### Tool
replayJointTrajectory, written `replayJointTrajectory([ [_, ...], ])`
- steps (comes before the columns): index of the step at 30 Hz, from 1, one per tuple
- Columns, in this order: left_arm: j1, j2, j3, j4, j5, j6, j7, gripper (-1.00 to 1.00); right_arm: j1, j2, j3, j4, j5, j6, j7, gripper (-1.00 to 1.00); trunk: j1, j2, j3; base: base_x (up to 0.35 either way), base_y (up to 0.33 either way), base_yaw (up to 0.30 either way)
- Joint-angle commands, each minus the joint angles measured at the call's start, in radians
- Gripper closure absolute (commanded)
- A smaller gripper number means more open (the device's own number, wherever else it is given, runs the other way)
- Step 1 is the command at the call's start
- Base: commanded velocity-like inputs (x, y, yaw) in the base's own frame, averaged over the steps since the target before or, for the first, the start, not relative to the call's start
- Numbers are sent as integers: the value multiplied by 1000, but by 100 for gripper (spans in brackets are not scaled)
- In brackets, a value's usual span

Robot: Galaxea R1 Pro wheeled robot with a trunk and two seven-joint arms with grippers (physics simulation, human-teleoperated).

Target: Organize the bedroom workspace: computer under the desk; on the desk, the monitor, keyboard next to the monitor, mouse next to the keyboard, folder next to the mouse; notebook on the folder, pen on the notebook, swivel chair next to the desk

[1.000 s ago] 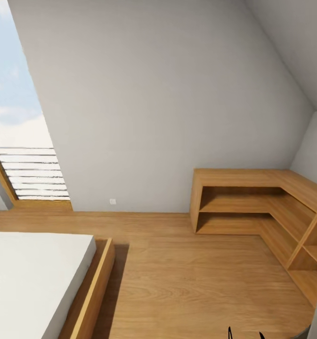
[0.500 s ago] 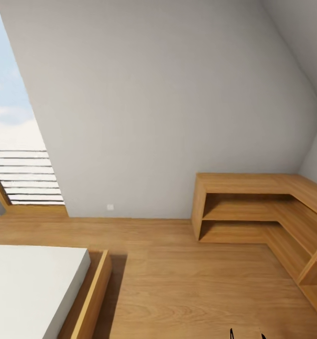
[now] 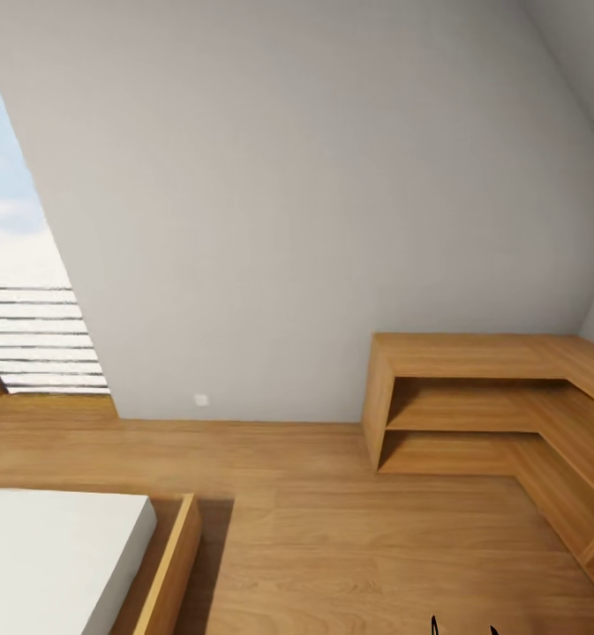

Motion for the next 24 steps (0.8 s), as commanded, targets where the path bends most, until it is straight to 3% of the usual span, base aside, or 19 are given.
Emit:
replayJointTrajectory([
  [1, 0, 0, -6, -2, 9, -1, 2, -100, -1, 0, 9, 1, -10, -3, 0, -100, 1, -1, -1, 331, 0, 0],
  [12, 0, 0, -6, -2, 9, -1, 2, -100, -1, 0, 7, -2, -12, -3, 1, -100, 1, -1, 0, 331, 0, -15],
  [24, 0, 0, -6, -2, 9, -1, 2, -100, -1, 1, 7, -2, -13, -3, 2, -100, 1, -1, 9, 331, 0, -182],
])
